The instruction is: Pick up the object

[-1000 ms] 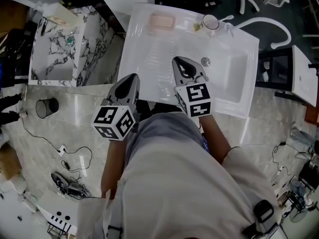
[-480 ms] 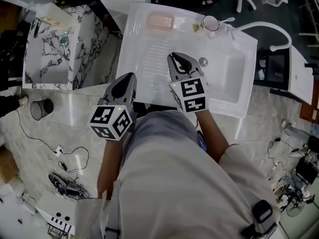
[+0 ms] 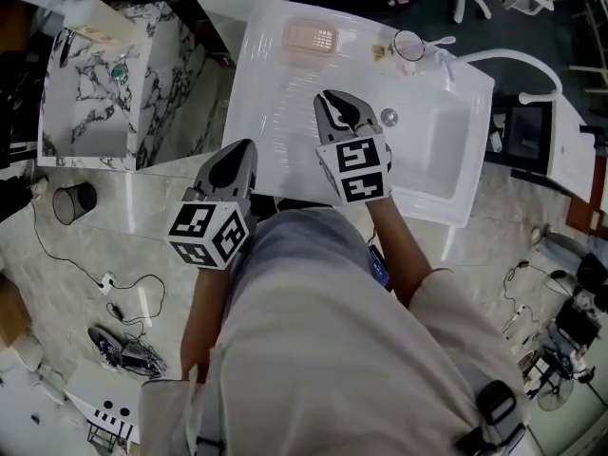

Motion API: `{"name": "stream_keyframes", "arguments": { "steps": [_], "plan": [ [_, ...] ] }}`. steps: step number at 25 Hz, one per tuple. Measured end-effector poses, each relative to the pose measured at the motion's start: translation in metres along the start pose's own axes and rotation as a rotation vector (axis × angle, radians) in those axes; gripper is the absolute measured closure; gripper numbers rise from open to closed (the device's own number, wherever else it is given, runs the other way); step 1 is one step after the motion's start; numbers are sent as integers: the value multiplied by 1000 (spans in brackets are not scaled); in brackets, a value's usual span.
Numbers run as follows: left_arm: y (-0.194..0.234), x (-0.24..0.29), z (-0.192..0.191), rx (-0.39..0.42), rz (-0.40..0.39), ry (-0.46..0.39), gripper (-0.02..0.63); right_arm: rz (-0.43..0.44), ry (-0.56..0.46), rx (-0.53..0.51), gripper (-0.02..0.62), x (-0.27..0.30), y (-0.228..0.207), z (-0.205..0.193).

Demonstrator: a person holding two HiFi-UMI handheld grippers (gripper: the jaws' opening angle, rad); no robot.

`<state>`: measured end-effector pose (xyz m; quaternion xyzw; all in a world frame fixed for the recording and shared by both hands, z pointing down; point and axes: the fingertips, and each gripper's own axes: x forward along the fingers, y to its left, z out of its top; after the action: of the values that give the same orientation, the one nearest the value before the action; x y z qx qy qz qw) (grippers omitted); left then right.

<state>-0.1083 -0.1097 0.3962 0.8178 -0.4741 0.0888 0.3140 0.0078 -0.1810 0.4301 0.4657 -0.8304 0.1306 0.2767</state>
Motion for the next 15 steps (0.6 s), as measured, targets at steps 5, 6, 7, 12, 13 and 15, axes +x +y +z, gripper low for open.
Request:
{"name": "stream_keyframes", "arguments": {
  "steps": [5,6,7,12,13,15],
  "plan": [
    [8,0,-4,-12,10,18,605,2,13,-24,557,12,-1,1],
    [9,0,-5,-15,10,21,604,3,18,-26,555,14,-2,0],
    [9,0,-6,-18,9,26,606,4,22,-25,552,15,-2,0],
    [15,0,-9,-27,12,35,606,5,40,-55,540,29,-5,-2],
    [15,1,-9,-28,14,37,606,4,45,-63,537,31,-6,-3],
    [16,2,-10,-28,15,42,604,3,57,-77,530,36,-9,-5]
  ]
}}
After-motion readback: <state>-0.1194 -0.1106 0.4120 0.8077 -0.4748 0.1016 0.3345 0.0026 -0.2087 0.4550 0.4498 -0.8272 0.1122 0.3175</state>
